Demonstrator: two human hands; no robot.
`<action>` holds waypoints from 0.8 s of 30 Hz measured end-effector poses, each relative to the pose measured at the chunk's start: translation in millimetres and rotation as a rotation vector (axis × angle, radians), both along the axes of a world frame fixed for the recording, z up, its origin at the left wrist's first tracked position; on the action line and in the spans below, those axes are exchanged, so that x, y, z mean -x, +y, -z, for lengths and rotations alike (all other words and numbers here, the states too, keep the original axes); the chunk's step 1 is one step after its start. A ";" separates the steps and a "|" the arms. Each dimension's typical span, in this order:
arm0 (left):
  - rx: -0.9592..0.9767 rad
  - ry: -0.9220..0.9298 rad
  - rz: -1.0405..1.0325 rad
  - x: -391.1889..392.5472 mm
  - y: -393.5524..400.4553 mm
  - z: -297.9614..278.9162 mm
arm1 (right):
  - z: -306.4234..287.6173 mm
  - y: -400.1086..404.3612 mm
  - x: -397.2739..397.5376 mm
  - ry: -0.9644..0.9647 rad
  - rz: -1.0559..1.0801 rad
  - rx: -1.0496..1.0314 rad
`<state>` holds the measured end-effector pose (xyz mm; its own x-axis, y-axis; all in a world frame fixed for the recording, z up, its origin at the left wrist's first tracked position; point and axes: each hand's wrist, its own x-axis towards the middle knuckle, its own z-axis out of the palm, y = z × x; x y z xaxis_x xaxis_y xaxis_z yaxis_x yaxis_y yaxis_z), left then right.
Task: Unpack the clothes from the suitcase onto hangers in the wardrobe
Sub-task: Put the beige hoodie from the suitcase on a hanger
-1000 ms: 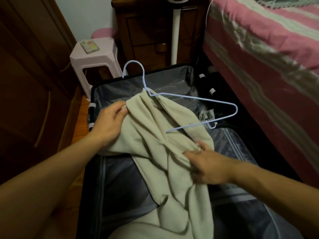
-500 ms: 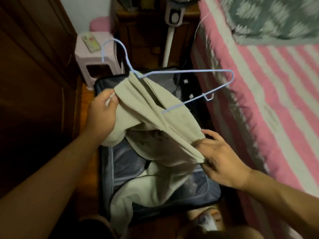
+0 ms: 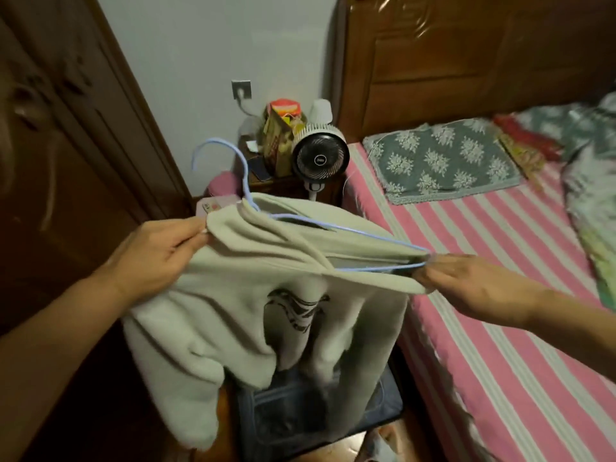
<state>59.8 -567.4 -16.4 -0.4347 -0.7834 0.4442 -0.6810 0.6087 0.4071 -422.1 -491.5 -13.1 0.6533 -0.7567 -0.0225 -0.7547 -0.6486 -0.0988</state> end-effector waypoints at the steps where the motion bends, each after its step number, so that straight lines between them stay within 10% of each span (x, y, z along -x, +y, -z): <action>1: 0.080 -0.101 0.067 -2.4 4.8 -4.9 | -5.4 3.2 5.9 0.001 -0.041 0.011; 5: 0.257 -0.455 0.173 18.6 34.1 -11.6 | -29.4 2.9 29.6 0.040 -0.197 0.113; 13: 0.043 -0.224 -0.298 125.8 90.0 -47.7 | -60.4 -15.8 -12.8 -0.523 -0.216 0.067; 18: 0.019 0.036 -0.441 138.9 115.5 -93.3 | -66.1 -47.0 11.7 -0.303 -0.049 -0.095; 24: 0.136 -0.103 -0.496 142.8 142.5 -140.1 | -117.2 -59.6 -0.3 -0.629 -0.124 0.138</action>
<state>-83.0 -424.9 123.8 -0.0729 -0.8445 0.5305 -0.9329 0.2458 0.2631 -421.8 -551.1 104.1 0.5925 -0.6435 0.4846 -0.4988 -0.7654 -0.4067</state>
